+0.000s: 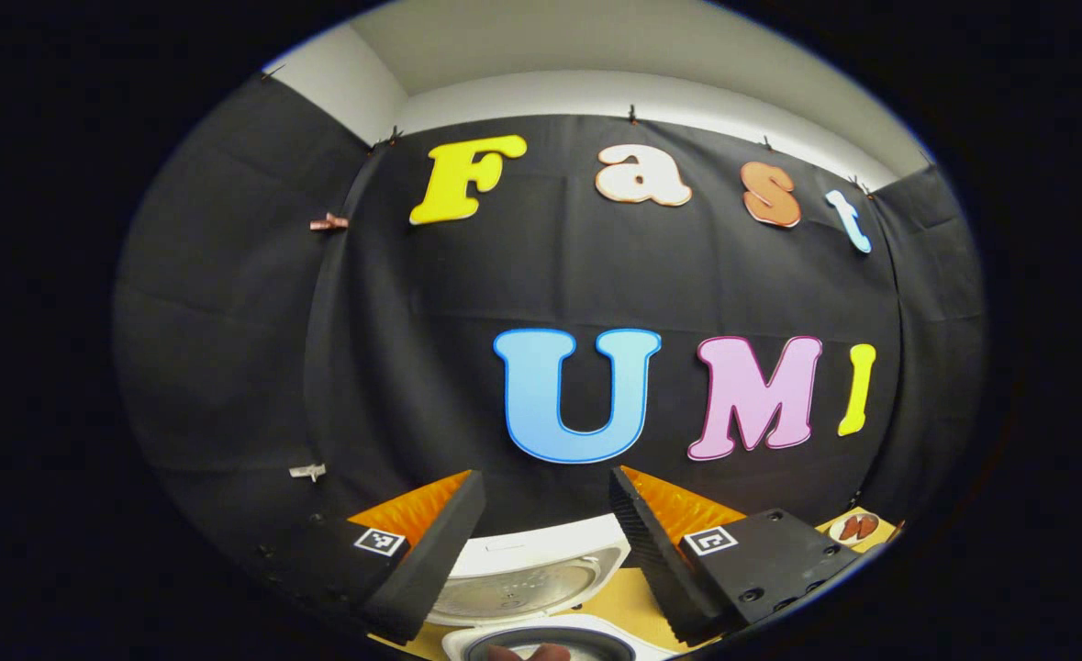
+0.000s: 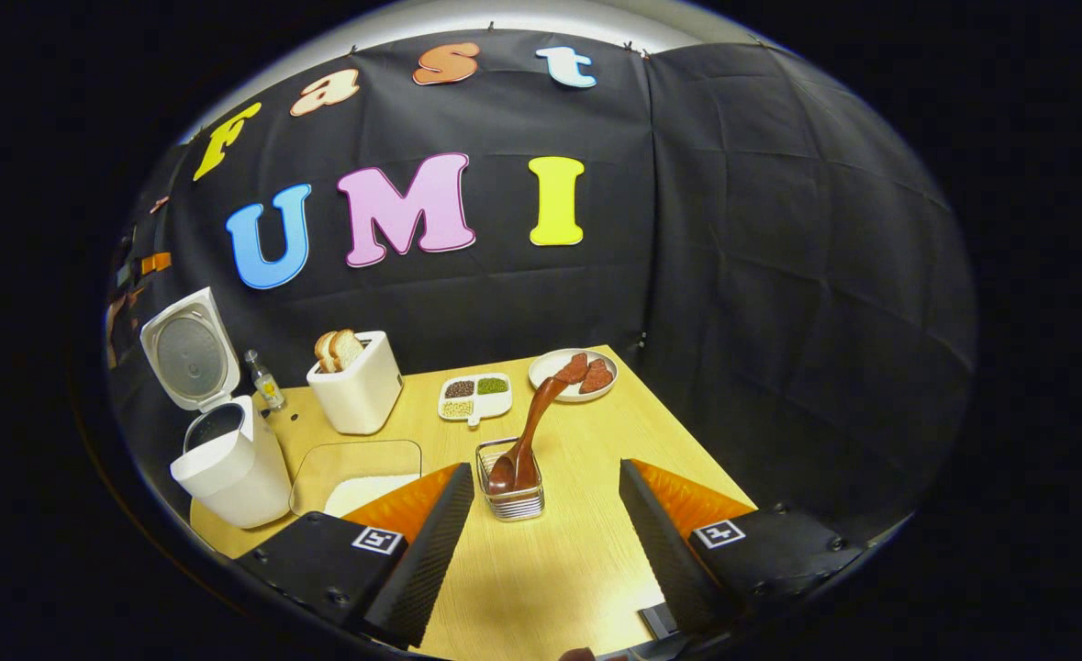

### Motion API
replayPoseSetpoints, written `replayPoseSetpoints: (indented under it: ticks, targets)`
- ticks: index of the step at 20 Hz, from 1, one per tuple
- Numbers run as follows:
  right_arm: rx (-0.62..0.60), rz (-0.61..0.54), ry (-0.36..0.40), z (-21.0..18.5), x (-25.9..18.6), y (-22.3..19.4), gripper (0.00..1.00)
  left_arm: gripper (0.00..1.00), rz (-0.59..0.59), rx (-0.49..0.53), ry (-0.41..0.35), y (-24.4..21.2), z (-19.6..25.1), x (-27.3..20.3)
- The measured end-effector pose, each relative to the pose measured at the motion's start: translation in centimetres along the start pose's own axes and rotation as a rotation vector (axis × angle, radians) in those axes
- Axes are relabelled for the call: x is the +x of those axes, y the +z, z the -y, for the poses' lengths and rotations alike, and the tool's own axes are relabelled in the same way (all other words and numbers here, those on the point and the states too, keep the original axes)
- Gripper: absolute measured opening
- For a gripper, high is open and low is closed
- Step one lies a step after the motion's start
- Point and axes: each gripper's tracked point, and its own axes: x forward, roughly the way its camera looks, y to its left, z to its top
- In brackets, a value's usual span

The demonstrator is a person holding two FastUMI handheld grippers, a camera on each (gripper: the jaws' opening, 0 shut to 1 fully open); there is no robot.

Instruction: Close the left gripper, press the button to open the rice cooker; take a wooden spoon from the chopstick holder with the right hand, scoop a spoonful of rice and pour it into the rice cooker, then put the wooden spoon back into the chopstick holder.

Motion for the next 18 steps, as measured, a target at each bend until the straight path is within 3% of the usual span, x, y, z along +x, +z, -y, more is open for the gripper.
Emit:
replayPoseSetpoints:
  ticks: [9,12,18]
  targets:
    - [-0.018,0.041,-0.063,1.3,-3.2,3.0,0.99,0.95,-0.179,0.063,0.095,-7.0,-2.8,7.1]
    - [-0.018,0.044,-0.065,1.2,-3.3,3.6,0.99,0.99,-0.227,0.023,0.12,-7.9,-2.8,6.3]
    - [-0.07,0.049,-0.035,0.7,-2.9,4.8,0.99,0.99,-0.247,0.018,0.11,-9.2,-0.2,1.1]
